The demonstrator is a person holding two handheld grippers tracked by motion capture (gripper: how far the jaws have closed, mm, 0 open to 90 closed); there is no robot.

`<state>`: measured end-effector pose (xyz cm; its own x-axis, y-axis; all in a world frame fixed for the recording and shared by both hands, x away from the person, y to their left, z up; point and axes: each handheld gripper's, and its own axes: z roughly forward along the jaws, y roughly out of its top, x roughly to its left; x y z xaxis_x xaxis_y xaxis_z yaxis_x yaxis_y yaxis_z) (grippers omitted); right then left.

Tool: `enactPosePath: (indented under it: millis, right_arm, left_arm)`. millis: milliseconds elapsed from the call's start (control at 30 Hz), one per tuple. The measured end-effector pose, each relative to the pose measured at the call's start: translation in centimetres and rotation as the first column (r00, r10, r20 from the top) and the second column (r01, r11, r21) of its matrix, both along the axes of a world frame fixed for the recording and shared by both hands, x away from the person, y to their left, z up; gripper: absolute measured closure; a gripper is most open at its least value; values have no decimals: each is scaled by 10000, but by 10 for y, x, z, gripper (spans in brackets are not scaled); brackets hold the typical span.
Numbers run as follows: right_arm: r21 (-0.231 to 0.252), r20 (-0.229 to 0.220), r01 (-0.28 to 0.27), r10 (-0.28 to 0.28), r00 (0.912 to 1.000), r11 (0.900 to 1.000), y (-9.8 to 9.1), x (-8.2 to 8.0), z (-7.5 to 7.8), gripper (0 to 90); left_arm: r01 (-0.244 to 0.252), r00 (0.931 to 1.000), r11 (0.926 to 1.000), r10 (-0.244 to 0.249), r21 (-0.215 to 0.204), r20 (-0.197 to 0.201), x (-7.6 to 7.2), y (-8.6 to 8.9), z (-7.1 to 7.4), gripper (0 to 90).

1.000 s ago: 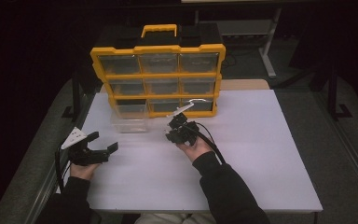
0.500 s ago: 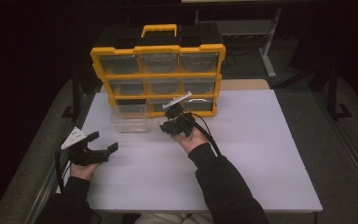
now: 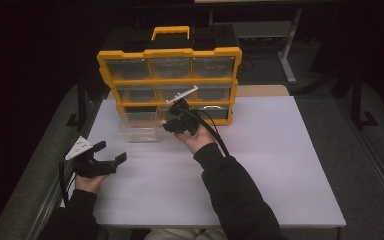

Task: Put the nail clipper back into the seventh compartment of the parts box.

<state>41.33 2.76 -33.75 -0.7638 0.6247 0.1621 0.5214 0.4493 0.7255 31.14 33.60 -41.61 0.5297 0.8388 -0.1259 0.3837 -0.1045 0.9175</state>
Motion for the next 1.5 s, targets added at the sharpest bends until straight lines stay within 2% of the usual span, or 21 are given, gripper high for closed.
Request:
enactPosePath:
  millis: [567,867,933,1300,1367,1500]
  right_arm:
    - [-152,92,-397,398,9992,9991,30,17,15,762]
    - [-489,348,-793,811,9961,9956,53,22,25,762]
    - [-735,523,-860,899,9946,9936,62,25,28,762]
    - [-965,473,-1093,1142,9923,9893,84,34,24,762]
    - [-1202,535,-1101,1172,9917,9866,88,35,21,762]
    - [-1330,485,-1115,1189,9917,9848,93,39,18,762]
  left_arm:
    - [28,10000,10000,-28,-24,9,0,0,0,0]
    - [52,10000,10000,-52,-36,33,0,0,0,0]
    - [49,10000,10000,-48,-54,31,0,0,0,0]
    - [68,10000,9999,-67,-99,66,1,0,0,0]
    - [76,10000,9999,-76,-90,48,1,0,0,0]
    - [92,9999,9999,-92,-104,44,1,0,0,0]
